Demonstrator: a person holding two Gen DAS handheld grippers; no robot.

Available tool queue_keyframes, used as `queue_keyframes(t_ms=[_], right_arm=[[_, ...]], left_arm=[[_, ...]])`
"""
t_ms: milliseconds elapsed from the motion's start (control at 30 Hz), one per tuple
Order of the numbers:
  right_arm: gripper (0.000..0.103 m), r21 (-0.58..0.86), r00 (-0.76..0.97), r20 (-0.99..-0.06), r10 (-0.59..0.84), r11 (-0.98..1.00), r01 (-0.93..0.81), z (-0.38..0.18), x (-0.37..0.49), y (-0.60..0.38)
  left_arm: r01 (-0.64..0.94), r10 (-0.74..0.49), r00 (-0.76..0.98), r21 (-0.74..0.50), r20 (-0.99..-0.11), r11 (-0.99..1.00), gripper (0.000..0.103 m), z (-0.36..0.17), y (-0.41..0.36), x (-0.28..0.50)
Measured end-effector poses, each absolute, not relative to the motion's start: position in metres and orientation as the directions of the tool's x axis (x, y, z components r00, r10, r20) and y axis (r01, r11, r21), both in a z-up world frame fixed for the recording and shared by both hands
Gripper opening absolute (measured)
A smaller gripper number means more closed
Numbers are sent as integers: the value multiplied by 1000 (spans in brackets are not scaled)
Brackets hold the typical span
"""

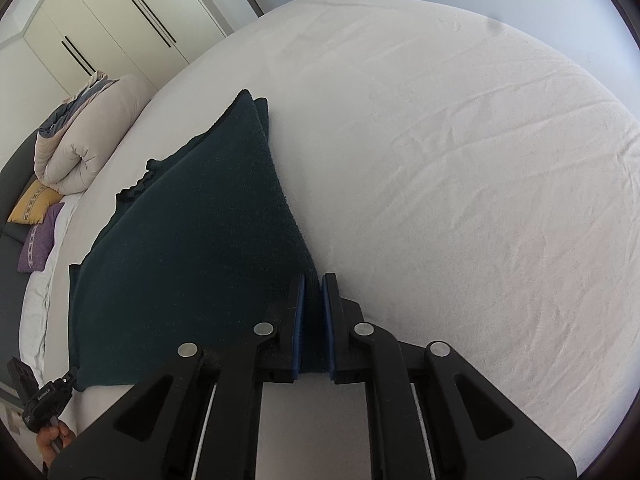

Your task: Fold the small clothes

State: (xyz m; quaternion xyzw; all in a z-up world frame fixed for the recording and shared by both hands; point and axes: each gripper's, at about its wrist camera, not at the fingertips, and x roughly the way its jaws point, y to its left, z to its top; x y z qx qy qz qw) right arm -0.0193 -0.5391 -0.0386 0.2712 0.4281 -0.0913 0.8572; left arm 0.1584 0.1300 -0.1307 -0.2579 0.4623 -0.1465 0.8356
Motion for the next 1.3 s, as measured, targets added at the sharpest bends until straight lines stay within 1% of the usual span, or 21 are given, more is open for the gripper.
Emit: queue_keyframes(t_ms=[33,67,100,133,200,333,400,433,500,600,700,833,900,967,1000,1033,1067,1133,1233,1300], right_arm=[[16,403,616,-783,88,826,394,-36,-21,-541],[19,422,619,-779,96,811,405,-33,-23,-545],[26,445,636,-766,95,793,417,-29,-28,-550],[30,459,657,-750,76,776,433,-23,-33,-555],[30,473,696,-717,32,756,452,-9,-41,-563],[30,505,730,-681,47,753,422,10,-36,-560],[30,535,754,-650,95,761,366,19,-29,-549],[30,556,763,-633,132,763,330,23,-24,-542],[30,602,772,-597,216,757,254,26,-11,-526],[30,647,746,-584,322,739,187,22,23,-496],[30,685,698,-585,413,712,152,11,65,-462],[30,720,642,-574,509,687,100,-5,127,-419],[30,739,611,-573,545,667,98,-17,156,-400],[30,761,577,-562,593,644,79,-30,182,-384],[30,756,561,-573,597,649,82,-38,193,-378],[30,739,552,-598,581,667,98,-46,201,-378],[28,735,554,-608,569,668,121,-56,207,-383],[17,776,582,-564,585,617,132,-68,216,-402],[15,793,666,-524,531,589,155,-69,215,-443],[10,799,709,-516,480,568,198,-72,209,-476]], left_arm=[[2,-489,523,-572,-698,820,11,-130,131,157],[2,-488,524,-572,-699,821,14,-127,132,154],[3,-479,526,-562,-703,827,20,-123,133,151],[2,-467,528,-549,-709,836,23,-119,133,148],[8,-469,538,-551,-701,834,23,-112,136,143],[15,-444,596,-544,-669,839,24,-87,142,146],[28,-437,639,-548,-633,836,40,-69,142,153],[42,-438,657,-551,-613,834,45,-60,139,158],[90,-458,662,-544,-593,834,59,-45,123,174],[171,-469,671,-495,-574,852,60,-32,88,206],[178,-466,656,-479,-594,860,60,-34,57,245],[185,-360,665,-322,-655,928,60,-46,18,289],[160,-314,654,-280,-688,947,60,-65,11,308],[124,-280,626,-262,-728,957,60,-89,15,324],[101,-253,618,-244,-744,964,60,-103,20,330],[96,-256,627,-254,-736,962,60,-114,27,330],[98,-290,644,-299,-708,949,60,-119,36,328],[99,-329,649,-353,-686,930,60,-119,47,327],[107,-314,657,-328,-686,939,61,-122,44,325],[111,-292,665,-297,-687,949,62,-122,39,323]])
